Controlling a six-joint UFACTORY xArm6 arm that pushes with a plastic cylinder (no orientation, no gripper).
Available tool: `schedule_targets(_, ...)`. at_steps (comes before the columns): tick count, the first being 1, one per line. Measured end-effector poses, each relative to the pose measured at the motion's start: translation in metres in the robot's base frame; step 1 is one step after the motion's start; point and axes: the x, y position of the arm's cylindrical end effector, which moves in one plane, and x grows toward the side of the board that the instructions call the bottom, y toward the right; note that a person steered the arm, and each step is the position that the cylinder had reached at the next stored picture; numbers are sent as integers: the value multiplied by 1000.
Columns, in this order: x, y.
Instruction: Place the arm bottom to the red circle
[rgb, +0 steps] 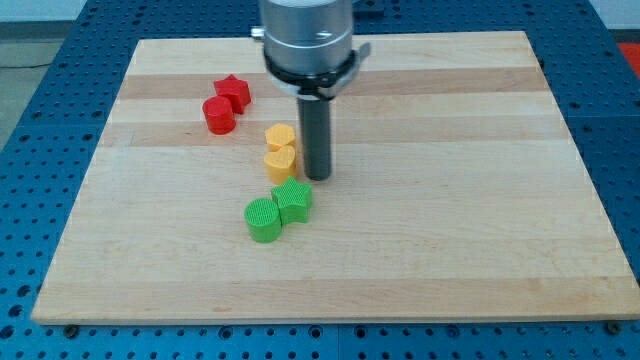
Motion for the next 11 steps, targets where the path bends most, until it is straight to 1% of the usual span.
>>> schedule_targets(1,-5,36)
schedule_targets(2,-38,58)
schedule_targets(3,-58,132)
schedule_targets(4,-68,188)
schedule_targets(5,-70,148)
schedule_targets(6,-85,50)
schedule_targets(7,-87,-31)
schedule_targets(8,-82,-74)
schedule_targets(9,-79,-93)
schedule_targets(11,-56,-123)
